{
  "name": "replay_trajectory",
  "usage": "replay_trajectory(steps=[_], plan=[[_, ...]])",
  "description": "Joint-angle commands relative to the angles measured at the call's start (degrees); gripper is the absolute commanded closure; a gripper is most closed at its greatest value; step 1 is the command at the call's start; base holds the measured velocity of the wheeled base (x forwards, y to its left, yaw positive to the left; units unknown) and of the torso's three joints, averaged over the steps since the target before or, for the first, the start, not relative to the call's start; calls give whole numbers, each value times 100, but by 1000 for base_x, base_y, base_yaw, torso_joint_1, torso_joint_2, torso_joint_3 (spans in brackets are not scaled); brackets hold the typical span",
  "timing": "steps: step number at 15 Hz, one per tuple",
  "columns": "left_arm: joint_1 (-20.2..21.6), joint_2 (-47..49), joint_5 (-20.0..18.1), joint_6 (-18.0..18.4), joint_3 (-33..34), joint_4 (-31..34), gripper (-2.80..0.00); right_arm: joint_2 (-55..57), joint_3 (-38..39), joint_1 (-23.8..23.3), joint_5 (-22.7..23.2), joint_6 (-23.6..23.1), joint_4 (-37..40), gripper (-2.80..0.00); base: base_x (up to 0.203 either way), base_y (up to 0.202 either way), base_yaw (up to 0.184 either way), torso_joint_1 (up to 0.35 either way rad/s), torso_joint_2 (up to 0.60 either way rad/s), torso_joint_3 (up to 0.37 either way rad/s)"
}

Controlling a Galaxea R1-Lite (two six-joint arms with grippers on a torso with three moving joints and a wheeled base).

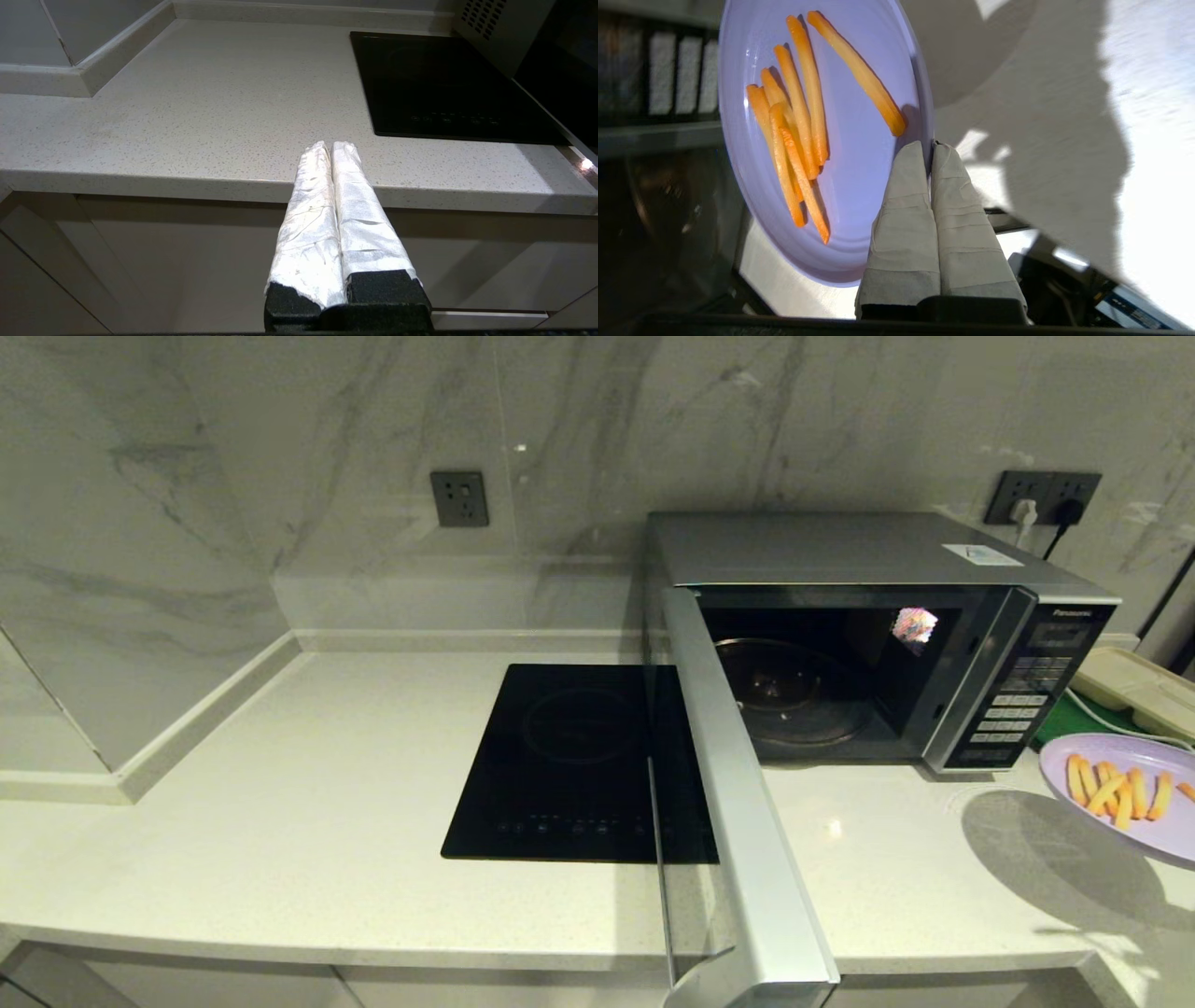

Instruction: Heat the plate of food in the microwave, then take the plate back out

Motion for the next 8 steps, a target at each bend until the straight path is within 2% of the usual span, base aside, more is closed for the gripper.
replay_trajectory(steps=[1,3,5,7,8], plan=[[2,0,1,-2,1,-2,0,382,1,-577,189,-222,-16,0,0,0,0,0,0,0],[2,0,1,-2,1,-2,0,673,-6,-979,679,-520,-32,0,0,0,0,0,0,0],[2,0,1,-2,1,-2,0,1022,13,-1245,900,-683,-239,0,0,0,0,0,0,0],[2,0,1,-2,1,-2,0,1415,122,-1504,1125,-874,-748,0,0,0,0,0,0,0],[2,0,1,-2,1,-2,0,1547,307,-1676,1365,-1111,-1025,0,0,0,0,0,0,0]])
